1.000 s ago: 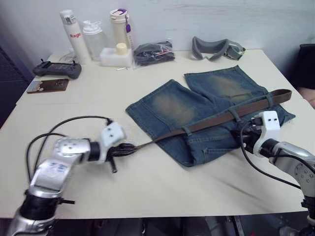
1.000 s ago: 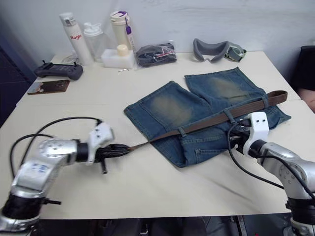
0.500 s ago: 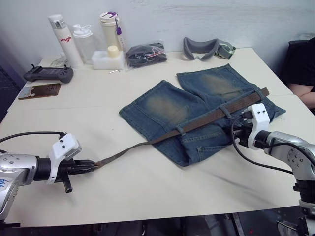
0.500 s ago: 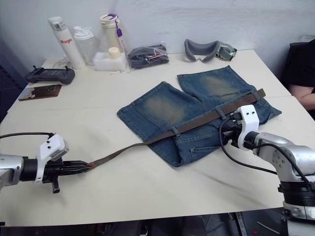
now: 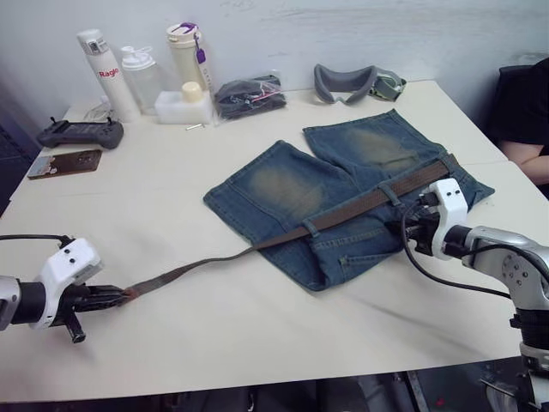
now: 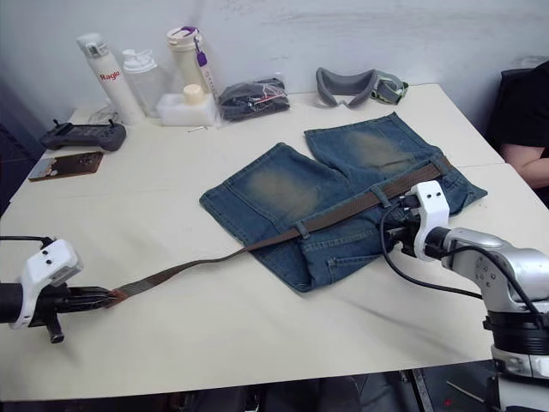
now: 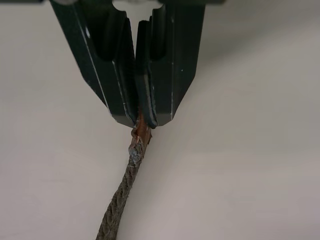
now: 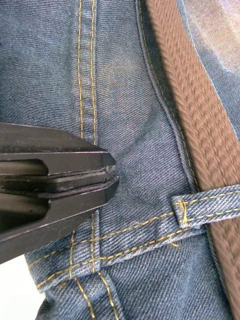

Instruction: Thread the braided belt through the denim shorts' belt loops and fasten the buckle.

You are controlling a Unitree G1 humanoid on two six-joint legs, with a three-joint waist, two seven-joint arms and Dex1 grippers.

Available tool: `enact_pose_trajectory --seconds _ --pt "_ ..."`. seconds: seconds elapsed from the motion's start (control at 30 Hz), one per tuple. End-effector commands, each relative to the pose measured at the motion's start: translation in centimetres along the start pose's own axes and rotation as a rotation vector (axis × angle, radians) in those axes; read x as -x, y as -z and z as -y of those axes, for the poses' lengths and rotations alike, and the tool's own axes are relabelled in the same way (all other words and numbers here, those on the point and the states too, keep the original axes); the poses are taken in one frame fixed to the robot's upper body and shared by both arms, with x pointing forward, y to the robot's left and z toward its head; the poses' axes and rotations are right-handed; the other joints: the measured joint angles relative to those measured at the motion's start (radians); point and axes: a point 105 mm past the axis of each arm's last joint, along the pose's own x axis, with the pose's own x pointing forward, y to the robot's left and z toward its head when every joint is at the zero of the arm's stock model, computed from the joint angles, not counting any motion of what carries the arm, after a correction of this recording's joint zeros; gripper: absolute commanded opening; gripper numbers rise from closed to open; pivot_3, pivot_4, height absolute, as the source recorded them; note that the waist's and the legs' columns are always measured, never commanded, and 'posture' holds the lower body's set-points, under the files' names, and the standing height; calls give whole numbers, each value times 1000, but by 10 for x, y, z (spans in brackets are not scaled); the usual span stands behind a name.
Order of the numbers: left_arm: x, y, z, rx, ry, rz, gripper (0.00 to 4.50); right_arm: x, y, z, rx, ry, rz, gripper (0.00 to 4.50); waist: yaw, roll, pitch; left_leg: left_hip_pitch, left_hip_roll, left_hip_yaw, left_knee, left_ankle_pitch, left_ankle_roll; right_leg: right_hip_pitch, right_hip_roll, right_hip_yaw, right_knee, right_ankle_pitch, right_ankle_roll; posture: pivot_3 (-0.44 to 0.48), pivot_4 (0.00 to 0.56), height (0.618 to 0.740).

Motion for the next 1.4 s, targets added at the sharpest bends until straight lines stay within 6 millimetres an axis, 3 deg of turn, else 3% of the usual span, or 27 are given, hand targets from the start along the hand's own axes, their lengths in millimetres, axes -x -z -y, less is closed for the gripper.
enact_pose_trajectory --seconds 0.03,0.07,0.1,0.13,0.23,0.33,0.4,0.47,0.6,0.73,0.87,0.93,1.07,1.2,1.33,1.37,1.4 --pt "-5 10 -13 86 -65 -21 842 4 -3 -2 10 -12 6 0 3 0 0 0 0 0 0 0 0 0 0 0 0 0 0 0 150 627" --pt "-7 0 -12 94 -52 24 1043 5 -7 -5 -3 -33 26 0 6 0 3 0 0 0 0 0 0 0 0 0 0 0 0 0 150 627" --pt "-8 -9 -13 96 -49 57 1629 8 -11 -8 -15 -56 40 669 8 -1 4 -1 0 0 0 0 0 0 0 0 0 0 0 0 150 627" --pt "-9 -16 -15 94 -52 80 1798 10 -13 -10 -15 -72 47 820 10 -4 7 -2 0 0 0 0 0 -1 0 -1 0 0 0 0 150 627" --pt "-10 -41 -14 71 -15 158 3029 22 -22 -13 1 -103 63 2098 15 -7 11 -3 -1 -4 1 0 -1 -1 0 -3 0 0 0 0 150 627" --pt "-13 -89 4 -5 131 338 4356 41 -30 -17 10 -137 83 3527 22 -6 14 -5 -3 -5 2 1 0 -1 0 -3 0 2 3 0 150 627" --pt "-14 -118 23 -78 258 453 4500 51 -29 -27 23 -179 81 4446 35 -5 15 -6 -4 -5 2 1 0 -1 0 -3 -1 3 5 0 150 627" --pt "-16 -143 46 -180 398 529 4500 63 -25 -40 60 -229 74 4446 37 -6 15 -6 -3 -5 1 2 -1 0 0 -3 -1 10 19 0 150 627" --pt "-32 -181 75 -309 594 603 4500 82 -13 -63 140 -284 47 4446 39 -8 16 -7 -2 -6 1 3 -4 2 0 -6 -6 11 21 0 150 627" --pt "-62 -222 103 -401 721 668 4500 94 2 -62 190 -201 -1 4446 40 -9 18 -7 -2 -6 1 5 1 5 0 -7 -11 11 21 0 150 627" --pt "-101 -255 156 -522 790 743 4500 108 17 -57 216 -96 -52 4446 47 -12 21 -7 -4 -6 2 5 5 10 -1 -9 -17 13 24 0 150 627" --pt "-117 -261 176 -530 827 735 4500 114 21 -56 256 -42 -63 4446 50 -13 22 -7 -4 -6 1 6 5 12 -1 -10 -21 16 30 0 150 627" --pt "-152 -268 206 -538 811 671 4500 123 7 -59 392 41 8 4446 47 -14 24 -6 -4 -6 0 8 5 15 -1 -12 -27 24 46 0 150 627" --pt "-177 -256 237 -602 837 578 4500 133 5 -52 411 130 11 4446 56 -18 27 -6 -4 -7 0 8 6 16 -1 -13 -27 24 47 0 150 627" --pt "-204 -240 235 -714 710 465 4500 137 4 -47 421 179 2 4446 63 -17 29 -6 -4 -7 0 8 6 16 -1 -13 -28 24 46 0 150 627" --pt "-207 -235 231 -758 683 445 3975 137 3 -46 424 181 3 4500 63 -17 29 -6 -4 -7 0 8 6 16 -1 -13 -28 24 46 0 150 627" --pt "-209 -232 226 -789 666 431 3745 136 2 -46 427 182 4 4500 63 -16 29 -6 -4 -7 0 8 6 16 -1 -13 -28 24 46 0 150 627"
